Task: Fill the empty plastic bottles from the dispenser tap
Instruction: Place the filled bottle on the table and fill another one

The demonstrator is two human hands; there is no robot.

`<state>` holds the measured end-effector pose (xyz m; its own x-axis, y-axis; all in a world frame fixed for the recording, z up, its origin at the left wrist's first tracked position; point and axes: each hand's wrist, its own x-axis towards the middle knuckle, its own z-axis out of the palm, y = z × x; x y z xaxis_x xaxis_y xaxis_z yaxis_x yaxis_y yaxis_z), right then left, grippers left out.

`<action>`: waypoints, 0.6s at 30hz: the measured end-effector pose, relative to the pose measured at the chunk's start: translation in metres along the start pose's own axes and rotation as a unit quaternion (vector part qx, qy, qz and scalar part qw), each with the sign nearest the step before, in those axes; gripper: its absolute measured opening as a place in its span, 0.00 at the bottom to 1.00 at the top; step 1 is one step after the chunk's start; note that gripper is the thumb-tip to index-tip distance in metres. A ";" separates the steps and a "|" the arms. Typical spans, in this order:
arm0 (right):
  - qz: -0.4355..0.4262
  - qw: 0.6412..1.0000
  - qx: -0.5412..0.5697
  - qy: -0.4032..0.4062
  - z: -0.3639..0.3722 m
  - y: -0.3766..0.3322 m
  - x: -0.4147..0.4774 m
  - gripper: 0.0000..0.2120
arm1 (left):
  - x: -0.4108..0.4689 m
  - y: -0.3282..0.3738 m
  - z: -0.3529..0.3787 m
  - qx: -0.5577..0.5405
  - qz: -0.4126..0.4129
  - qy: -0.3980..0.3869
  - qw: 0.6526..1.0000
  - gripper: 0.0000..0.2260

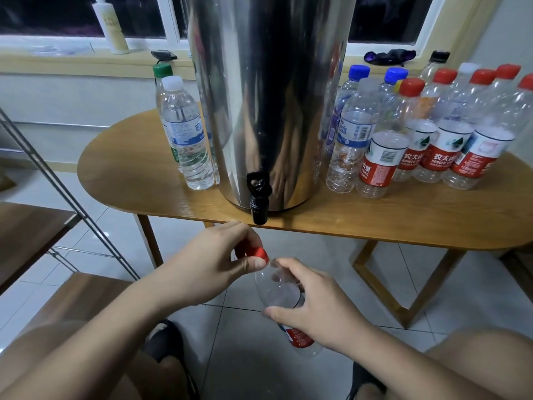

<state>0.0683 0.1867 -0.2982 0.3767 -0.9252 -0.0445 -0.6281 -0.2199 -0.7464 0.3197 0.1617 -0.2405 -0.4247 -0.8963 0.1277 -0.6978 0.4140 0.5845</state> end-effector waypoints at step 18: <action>-0.011 0.999 -0.034 0.012 0.002 0.002 0.004 0.37 | 0.004 -0.011 -0.002 -0.022 0.011 0.009 1.000 0.10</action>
<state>0.0702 0.1834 -0.3010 0.3745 -0.9272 -0.0118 -0.6650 -0.2596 -0.7003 0.3271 0.1537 -0.2443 -0.4292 -0.8897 0.1553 -0.6625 0.4270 0.6154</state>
